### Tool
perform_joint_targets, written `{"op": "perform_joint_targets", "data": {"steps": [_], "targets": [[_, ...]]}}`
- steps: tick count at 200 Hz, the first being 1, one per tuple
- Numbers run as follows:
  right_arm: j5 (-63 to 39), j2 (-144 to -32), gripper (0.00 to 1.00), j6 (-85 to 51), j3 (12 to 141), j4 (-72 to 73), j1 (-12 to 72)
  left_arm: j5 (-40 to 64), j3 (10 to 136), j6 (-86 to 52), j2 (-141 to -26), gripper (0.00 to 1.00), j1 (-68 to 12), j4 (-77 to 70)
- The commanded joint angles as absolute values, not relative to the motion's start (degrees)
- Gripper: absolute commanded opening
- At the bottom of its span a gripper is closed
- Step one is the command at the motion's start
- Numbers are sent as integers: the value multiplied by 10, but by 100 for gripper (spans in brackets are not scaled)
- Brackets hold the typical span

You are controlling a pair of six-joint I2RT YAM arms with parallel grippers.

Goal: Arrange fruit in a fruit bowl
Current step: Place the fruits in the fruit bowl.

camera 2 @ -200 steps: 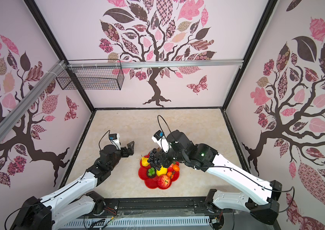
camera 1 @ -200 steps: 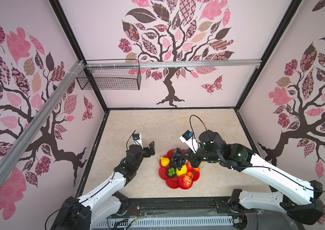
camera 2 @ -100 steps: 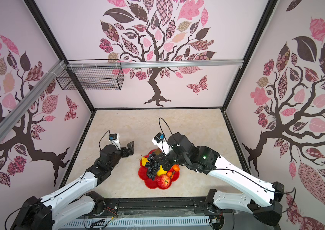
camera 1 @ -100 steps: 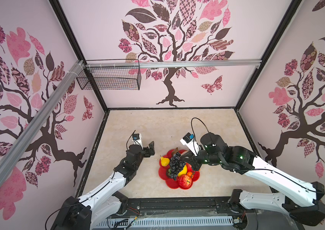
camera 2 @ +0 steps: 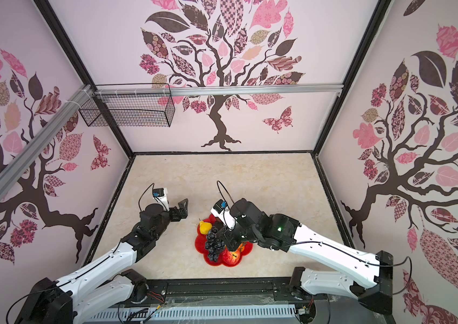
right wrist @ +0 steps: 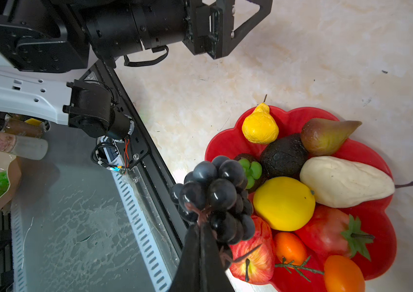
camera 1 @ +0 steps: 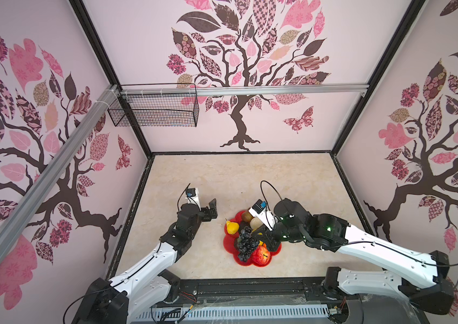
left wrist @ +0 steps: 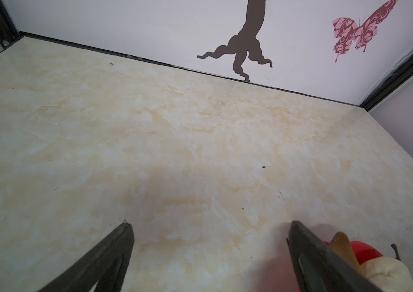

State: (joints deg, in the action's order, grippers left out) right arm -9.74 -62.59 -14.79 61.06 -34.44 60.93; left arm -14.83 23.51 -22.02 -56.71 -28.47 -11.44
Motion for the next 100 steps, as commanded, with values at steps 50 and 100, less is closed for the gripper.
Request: {"op": "perform_joint_targets", "data": {"steps": [50,100], "targets": [[-88,-634,0,-153,588,-314,624,-154,228,-214,-561,98,-282,-119],[-85,-663,0,-152,595,-307,635,-175,221,-218,-545,98,-281,-115]]}}
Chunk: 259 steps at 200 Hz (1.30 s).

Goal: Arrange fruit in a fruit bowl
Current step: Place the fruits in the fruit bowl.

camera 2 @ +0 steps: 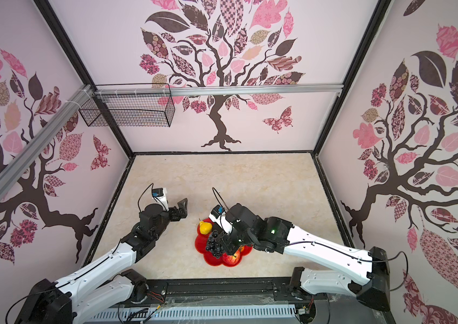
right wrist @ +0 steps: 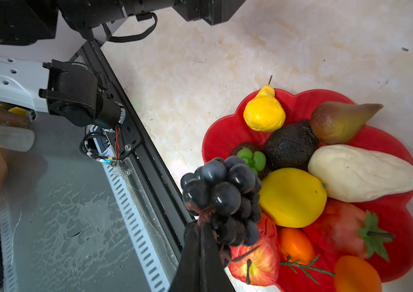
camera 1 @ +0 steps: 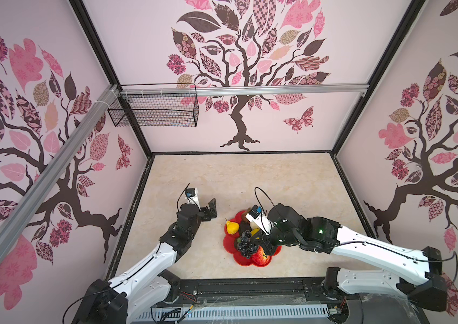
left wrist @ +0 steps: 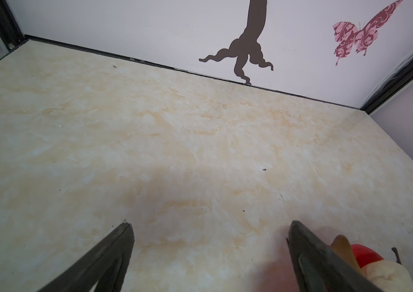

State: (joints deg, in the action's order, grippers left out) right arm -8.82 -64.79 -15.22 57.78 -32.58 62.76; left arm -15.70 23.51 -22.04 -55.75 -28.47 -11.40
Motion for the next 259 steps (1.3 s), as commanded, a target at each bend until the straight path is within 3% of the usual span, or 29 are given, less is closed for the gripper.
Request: {"op": "perform_joint_targets", "data": {"steps": [1,215,259], "targets": [[-86,-664,0,-151,596,-307,635,-175,221,-218,-546,98,-281,-114],[-101,-841,0,-193,700,-297,643,-265,222,-246,-502,98,-275,-41],[-61,-883,0,-204,727,-324,642,-267,223,-247,-498,98,-275,-40]]}}
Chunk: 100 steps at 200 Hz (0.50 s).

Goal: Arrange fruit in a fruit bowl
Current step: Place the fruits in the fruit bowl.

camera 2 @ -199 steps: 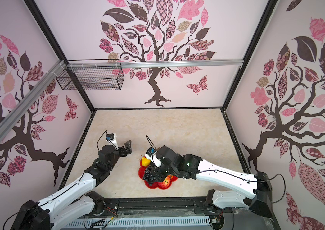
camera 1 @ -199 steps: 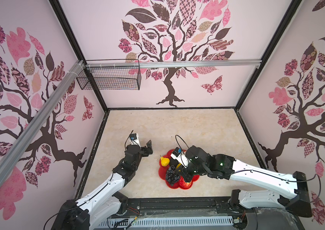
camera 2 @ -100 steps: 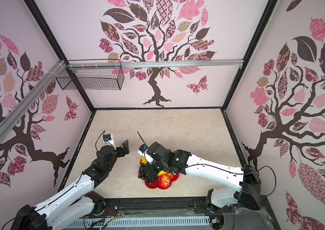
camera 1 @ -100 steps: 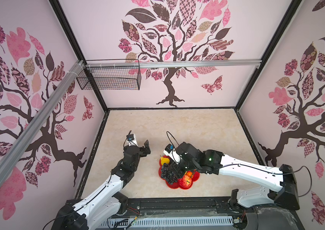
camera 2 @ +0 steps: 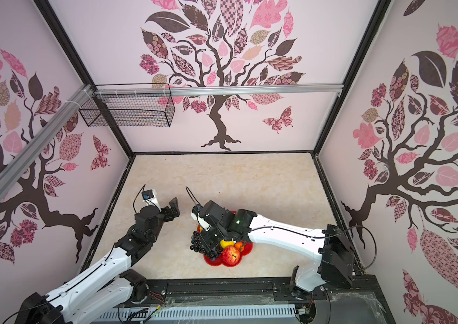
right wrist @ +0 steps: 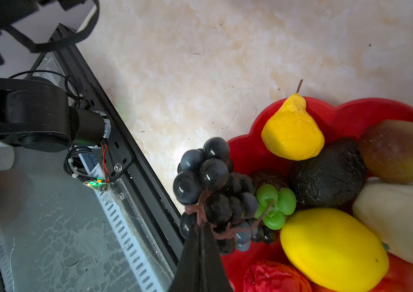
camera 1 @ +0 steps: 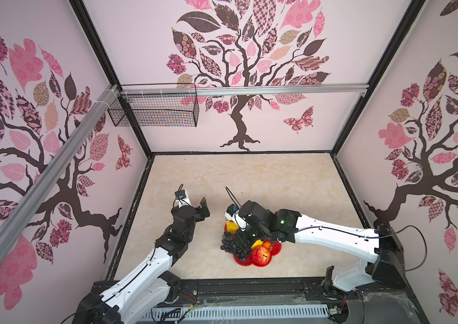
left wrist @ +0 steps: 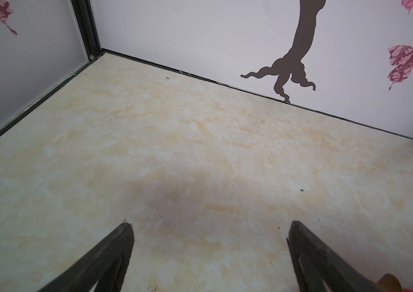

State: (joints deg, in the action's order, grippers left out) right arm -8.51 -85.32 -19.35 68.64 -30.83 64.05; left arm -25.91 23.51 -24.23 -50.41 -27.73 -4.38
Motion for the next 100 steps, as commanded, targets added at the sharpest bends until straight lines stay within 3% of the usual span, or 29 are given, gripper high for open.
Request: {"op": "perform_joint_targets", "data": {"steps": [1,100], "targets": [[-60,-884,0,-205,728,-324,642,-268,223,-247,-498,98,-275,-40],[-20,-911,0,-243,695,-273,617,-266,225,-248,-498,98,-274,-34]]}}
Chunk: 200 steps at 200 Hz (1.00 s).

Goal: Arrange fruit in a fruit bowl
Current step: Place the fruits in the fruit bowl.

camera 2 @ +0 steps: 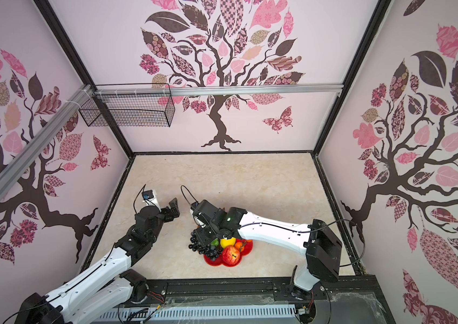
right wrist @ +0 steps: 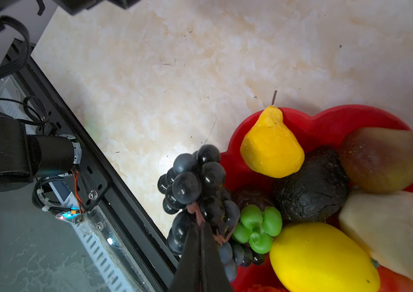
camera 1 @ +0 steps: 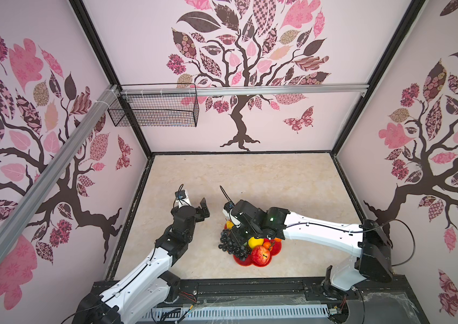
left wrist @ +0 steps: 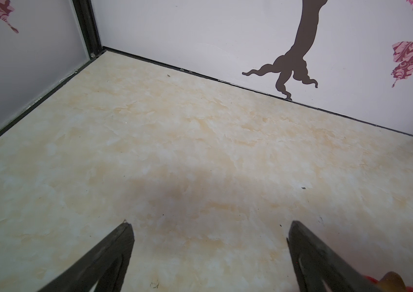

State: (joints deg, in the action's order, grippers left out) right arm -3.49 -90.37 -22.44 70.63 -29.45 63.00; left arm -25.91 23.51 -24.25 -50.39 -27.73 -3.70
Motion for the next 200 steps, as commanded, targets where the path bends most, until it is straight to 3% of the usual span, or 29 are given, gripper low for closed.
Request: {"op": "perform_joint_targets", "data": {"steps": [1,58,105,200], "targets": [[-19,-911,0,-244,695,-272,617,-266,224,-248,-498,98,-274,-34],[37,-914,0,-251,671,-262,603,-263,227,-249,-507,98,-274,-36],[26,-927,4,-245,669,-258,603,-259,227,-249,-510,98,-274,-38],[18,-895,31,-226,681,-282,603,-259,226,-249,-507,98,-274,-38]]}}
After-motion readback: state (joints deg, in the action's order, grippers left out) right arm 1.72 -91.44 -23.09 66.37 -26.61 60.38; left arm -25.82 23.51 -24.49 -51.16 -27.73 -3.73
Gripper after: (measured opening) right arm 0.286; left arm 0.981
